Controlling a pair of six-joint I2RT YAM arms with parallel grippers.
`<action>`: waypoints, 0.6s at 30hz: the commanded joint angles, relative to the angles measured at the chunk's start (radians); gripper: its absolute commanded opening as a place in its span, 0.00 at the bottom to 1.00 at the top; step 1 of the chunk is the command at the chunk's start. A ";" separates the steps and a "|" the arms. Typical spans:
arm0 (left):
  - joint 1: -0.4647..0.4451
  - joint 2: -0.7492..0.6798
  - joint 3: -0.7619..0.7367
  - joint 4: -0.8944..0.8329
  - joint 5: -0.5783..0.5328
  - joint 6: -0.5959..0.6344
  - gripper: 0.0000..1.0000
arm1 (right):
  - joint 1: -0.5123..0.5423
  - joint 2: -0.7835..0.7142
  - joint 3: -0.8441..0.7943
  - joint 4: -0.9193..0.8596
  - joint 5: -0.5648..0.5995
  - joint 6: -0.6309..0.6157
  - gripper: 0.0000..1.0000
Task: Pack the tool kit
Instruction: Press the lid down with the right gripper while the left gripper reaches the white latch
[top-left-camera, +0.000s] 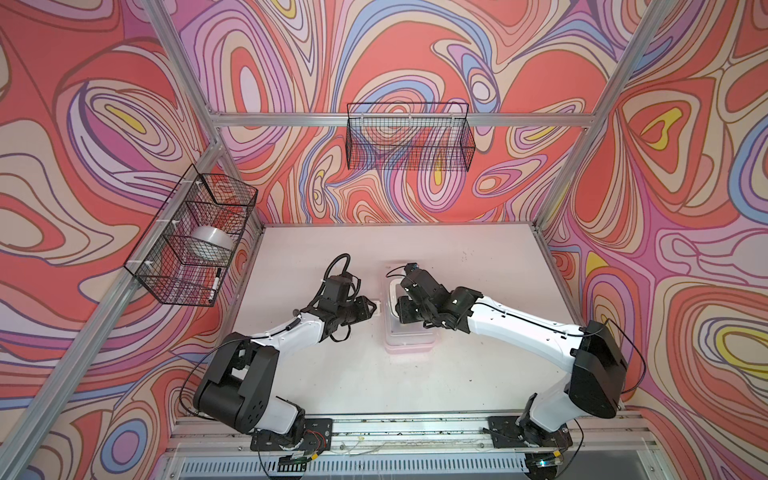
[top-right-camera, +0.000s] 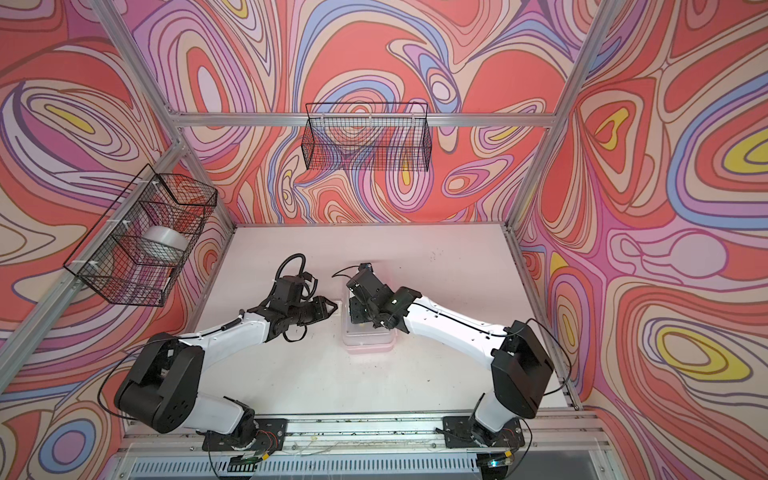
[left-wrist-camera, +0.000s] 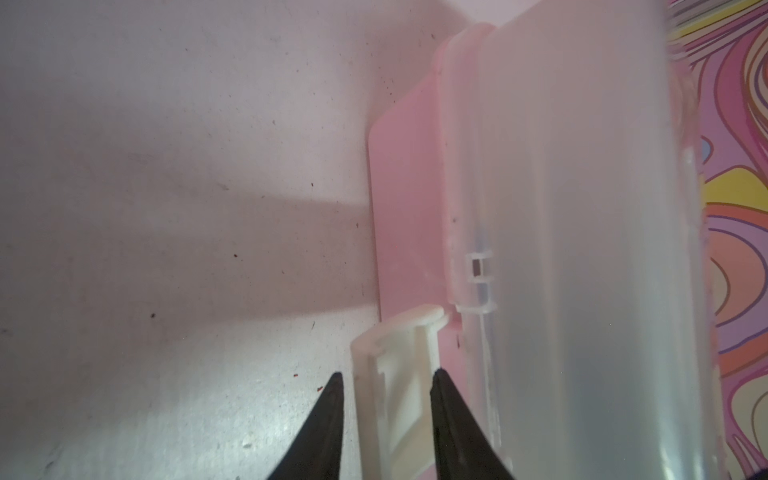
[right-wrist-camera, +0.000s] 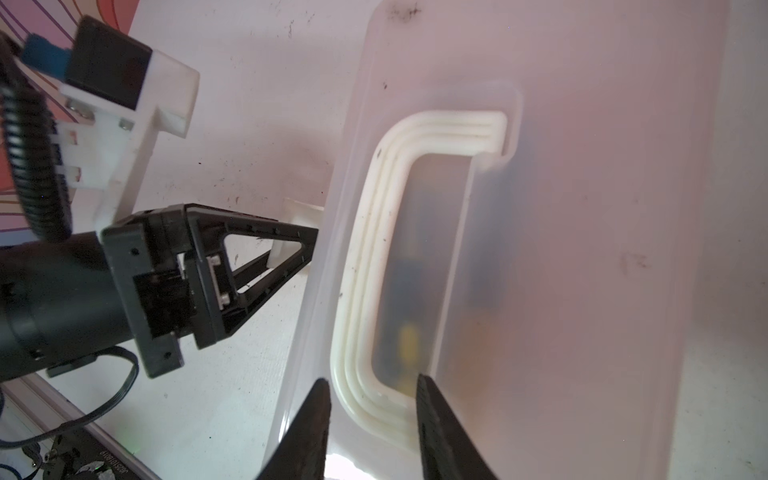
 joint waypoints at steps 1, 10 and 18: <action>0.006 0.020 -0.019 0.068 0.042 -0.047 0.23 | -0.008 0.015 0.014 -0.009 -0.007 0.000 0.36; 0.017 0.011 -0.034 0.076 0.049 -0.069 0.14 | -0.014 0.023 0.008 -0.013 -0.005 -0.004 0.35; 0.020 -0.031 -0.025 0.053 0.057 -0.071 0.14 | -0.023 0.030 0.001 -0.010 -0.003 -0.006 0.35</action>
